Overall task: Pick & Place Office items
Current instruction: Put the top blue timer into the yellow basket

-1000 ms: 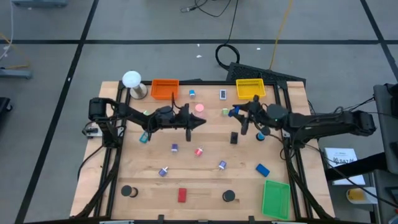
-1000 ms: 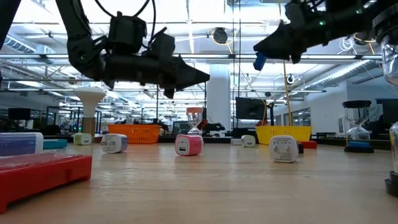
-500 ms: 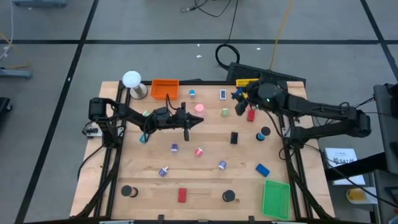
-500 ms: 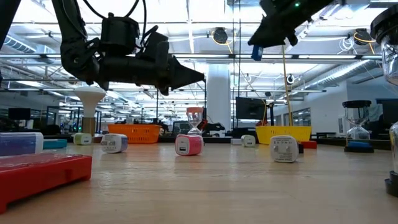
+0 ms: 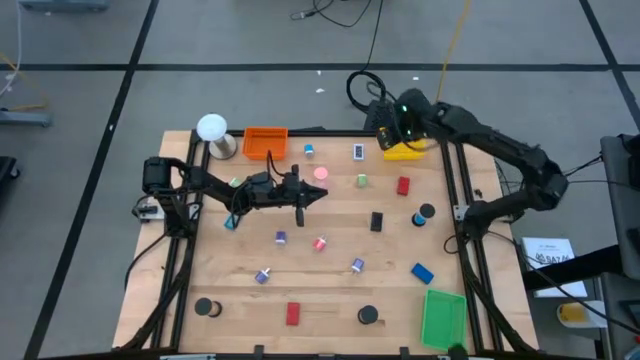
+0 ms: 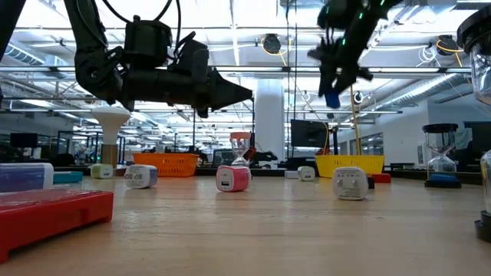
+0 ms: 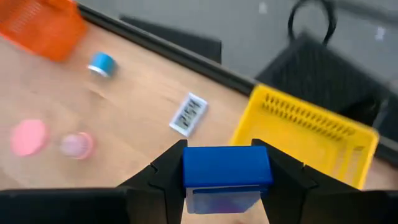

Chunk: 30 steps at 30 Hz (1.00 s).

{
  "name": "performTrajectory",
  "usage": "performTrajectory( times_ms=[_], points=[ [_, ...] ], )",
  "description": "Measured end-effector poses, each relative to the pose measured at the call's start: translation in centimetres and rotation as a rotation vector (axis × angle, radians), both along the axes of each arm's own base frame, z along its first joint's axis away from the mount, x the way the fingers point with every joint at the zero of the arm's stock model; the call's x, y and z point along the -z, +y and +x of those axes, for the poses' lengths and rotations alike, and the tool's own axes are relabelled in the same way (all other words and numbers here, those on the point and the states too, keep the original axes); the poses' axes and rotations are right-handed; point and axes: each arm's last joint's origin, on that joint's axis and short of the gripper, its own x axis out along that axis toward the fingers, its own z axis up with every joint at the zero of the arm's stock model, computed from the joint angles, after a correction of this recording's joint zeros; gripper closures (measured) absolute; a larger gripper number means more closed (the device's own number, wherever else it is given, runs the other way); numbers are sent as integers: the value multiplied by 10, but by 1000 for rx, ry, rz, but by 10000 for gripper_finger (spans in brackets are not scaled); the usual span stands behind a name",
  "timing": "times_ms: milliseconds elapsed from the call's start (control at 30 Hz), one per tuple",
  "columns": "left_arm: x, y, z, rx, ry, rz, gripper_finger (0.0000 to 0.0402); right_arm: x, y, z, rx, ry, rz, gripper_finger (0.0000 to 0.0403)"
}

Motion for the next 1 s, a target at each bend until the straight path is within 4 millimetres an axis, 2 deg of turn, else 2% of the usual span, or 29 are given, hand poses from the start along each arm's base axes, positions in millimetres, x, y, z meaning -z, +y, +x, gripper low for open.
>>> performTrajectory(
  times_ms=[167,333,533,833,1000],
  points=[
    [0,0,0,0,0,0,371,36,-46,-15,99,83,130,256],
    [0,0,0,0,0,-1,371,64,-75,-33,167,178,221,256],
    [0,0,0,0,-1,0,371,86,-90,-43,189,240,290,256],
    [0,0,0,-1,-1,0,371,122,-106,-41,182,309,367,256],
    [0,0,0,0,-1,0,371,131,-111,-38,167,312,357,251]
  ],
)
